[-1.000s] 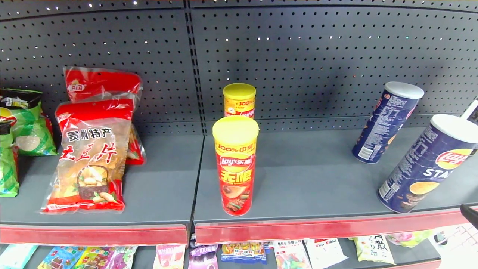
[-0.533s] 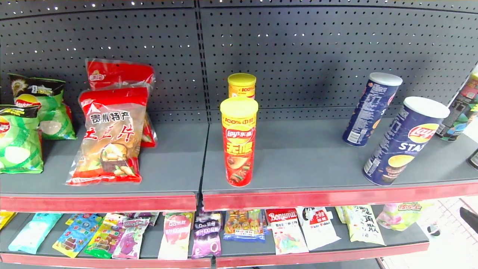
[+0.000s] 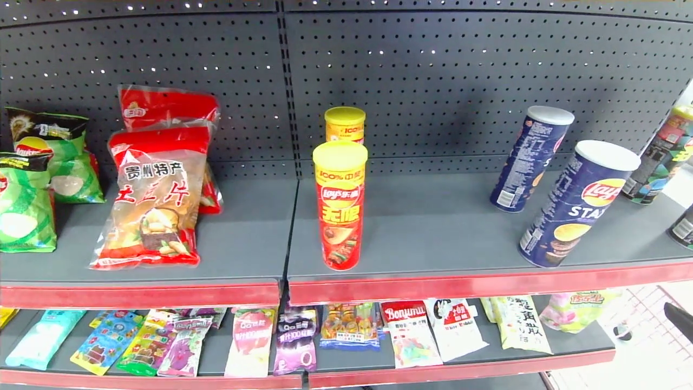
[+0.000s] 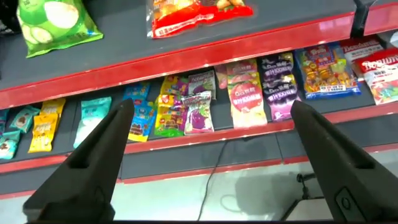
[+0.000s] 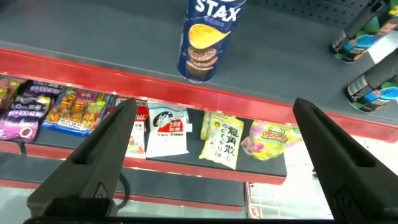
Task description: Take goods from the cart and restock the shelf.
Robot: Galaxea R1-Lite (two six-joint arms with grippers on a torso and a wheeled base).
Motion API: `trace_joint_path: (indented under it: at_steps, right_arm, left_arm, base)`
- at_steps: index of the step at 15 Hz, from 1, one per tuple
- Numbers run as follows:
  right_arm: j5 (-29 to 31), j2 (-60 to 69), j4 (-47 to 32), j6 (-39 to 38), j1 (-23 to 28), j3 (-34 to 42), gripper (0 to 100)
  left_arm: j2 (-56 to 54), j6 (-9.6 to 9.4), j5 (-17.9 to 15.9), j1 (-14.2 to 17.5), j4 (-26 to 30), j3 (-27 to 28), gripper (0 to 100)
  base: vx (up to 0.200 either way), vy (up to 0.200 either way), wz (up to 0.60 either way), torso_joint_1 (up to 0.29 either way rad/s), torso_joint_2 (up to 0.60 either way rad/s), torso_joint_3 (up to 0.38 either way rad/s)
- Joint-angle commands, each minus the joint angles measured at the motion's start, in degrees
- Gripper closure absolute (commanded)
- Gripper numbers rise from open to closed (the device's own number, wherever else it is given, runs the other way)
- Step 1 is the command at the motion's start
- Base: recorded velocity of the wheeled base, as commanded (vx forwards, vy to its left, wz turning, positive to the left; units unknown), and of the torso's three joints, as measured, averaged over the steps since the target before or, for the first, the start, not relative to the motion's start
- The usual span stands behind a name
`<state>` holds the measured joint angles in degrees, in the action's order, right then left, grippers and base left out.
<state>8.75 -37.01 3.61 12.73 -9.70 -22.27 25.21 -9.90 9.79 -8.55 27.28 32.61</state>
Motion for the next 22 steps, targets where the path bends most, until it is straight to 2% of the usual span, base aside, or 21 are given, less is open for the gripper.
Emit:
trace_joint_path:
  at_steps: [1, 22]
  right_arm:
    - [0.0, -0.3, 0.0, 0.0, -0.1, 0.3, 0]
    - [-0.1, 0.0, 0.0, -0.2, -0.1, 1.4, 0]
  left_arm:
    - [0.3, -0.3, 0.0, 0.1, 0.0, -0.1, 0]
    - [-1.6, -0.47, 0.0, 0.1, 0.1, -0.9, 0]
  base:
    - [0.0, -0.2, 0.0, 0.007, 0.0, 0.002]
    - [0.0, -0.2, 0.0, 0.003, 0.0, 0.002]
